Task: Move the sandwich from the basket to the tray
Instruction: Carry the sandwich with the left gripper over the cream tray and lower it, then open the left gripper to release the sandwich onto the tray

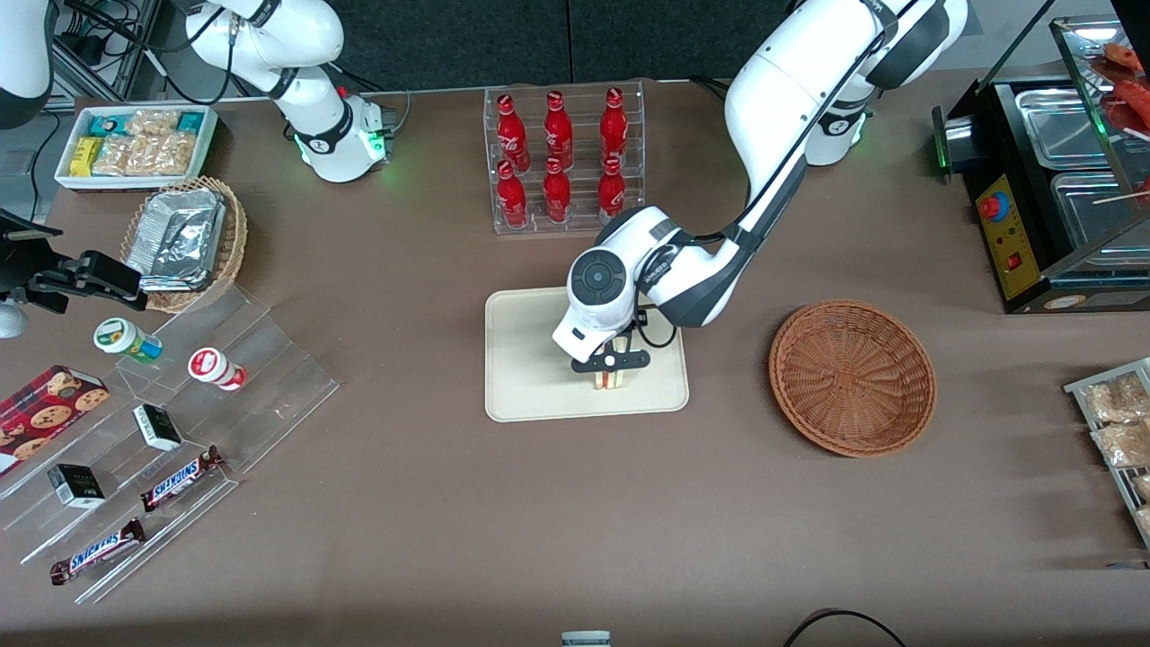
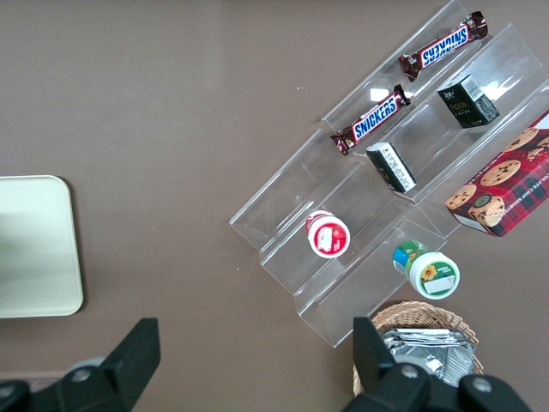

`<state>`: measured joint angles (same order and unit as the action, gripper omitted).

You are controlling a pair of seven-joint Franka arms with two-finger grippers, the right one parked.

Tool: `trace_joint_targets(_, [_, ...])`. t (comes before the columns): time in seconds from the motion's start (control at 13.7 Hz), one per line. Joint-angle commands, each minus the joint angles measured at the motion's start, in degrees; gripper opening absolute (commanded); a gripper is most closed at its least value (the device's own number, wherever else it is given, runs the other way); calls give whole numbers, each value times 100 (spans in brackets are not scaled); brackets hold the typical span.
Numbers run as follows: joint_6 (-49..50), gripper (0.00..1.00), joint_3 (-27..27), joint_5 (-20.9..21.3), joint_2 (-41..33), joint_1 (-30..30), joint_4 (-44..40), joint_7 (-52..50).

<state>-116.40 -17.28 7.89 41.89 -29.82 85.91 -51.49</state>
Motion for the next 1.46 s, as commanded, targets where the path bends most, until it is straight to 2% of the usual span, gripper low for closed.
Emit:
trace_joint_targets(0.0, [-41,36,67,160,144,-130,-206,-177])
trace_joint_targets(0.07, [-50,72,67,160,153,-130,-206,-177])
trace_joint_targets(0.15, [-50,100,67,160,153,-121,-206,-168])
trace_joint_targets(0.66, [29,100,67,169,65,19,-364,50])
trace_joint_targets(1.1, [521,100,67,143,-505,582,-329,1666])
trace_joint_targets(1.39, [1179,100,49,64,-1015,1293,-294,2854])
